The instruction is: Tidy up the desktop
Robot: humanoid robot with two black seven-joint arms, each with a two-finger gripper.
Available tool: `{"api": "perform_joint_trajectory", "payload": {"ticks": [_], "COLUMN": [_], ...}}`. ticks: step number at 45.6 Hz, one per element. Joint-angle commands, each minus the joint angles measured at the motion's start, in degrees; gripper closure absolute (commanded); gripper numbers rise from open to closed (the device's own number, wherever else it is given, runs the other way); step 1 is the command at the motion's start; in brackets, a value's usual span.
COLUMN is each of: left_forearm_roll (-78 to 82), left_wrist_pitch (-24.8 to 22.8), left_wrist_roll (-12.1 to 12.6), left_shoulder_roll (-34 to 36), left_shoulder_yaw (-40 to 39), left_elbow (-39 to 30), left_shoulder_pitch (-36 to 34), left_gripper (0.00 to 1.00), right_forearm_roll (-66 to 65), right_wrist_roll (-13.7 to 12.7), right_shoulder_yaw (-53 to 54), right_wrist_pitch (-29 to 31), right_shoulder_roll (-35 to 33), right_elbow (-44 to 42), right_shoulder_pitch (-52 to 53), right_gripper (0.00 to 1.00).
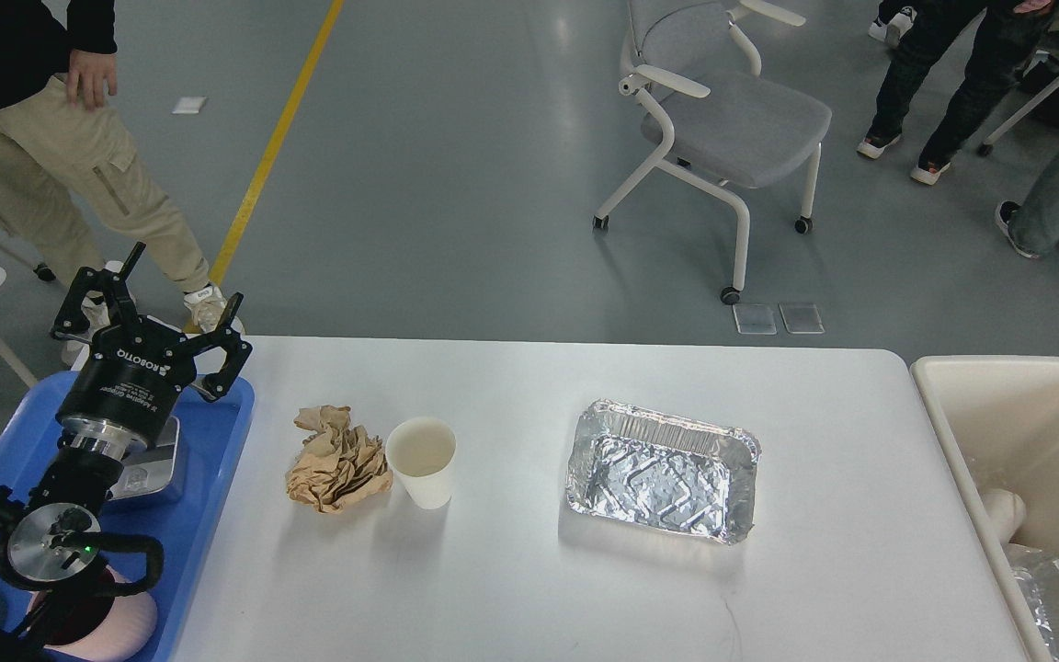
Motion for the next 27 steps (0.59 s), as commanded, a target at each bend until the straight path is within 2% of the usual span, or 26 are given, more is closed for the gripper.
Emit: {"api": "perform_joint_trajectory", "payload": {"ticks": [1, 8, 14, 20, 27], "left_forearm_roll": [0.03, 0.03, 0.03, 0.12, 0.2], "left_wrist_pitch": [0.03, -0.14, -0.14, -0.5, -0.76], "left_wrist_roll": [0.01, 0.01, -0.08, -0.08, -0.17], "left_shoulder_roll": [-1.03, -2.27, -2.18, -1.39, -0.16], "left_shoulder_yaw": [0.54, 0.89, 0.89, 0.45, -0.17], "left_elbow": [0.06, 0.06, 0.06, 0.06, 0.15], "left_shoulder_pitch": [0.06, 0.5, 0.59, 0.68, 0.94], "left_gripper": [0.03, 0.03, 0.03, 0.03, 0.03], "right_forearm_roll": [4.38, 8.96, 0.64, -21.33, -37.7], "right_wrist_roll": [-0.07, 0.28, 1.16, 6.96, 11.7], "right_shoulder_yaw": [-0.42, -0.24, -0.77, -1.56, -4.89], "right_wrist_pitch": [-5.94, -9.29, -8.24, -8.24, -6.13], "right_shoulder_roll": [1.57, 8.86, 14.31, 23.27, 30.92], "right_elbow": [-0.2, -1.34, -1.96, -4.59, -10.21], "right_shoulder_pitch": [0.5, 0.59, -0.02, 0.33, 1.11], "right_gripper": [0.0, 0.0, 0.0, 0.0, 0.0]}}
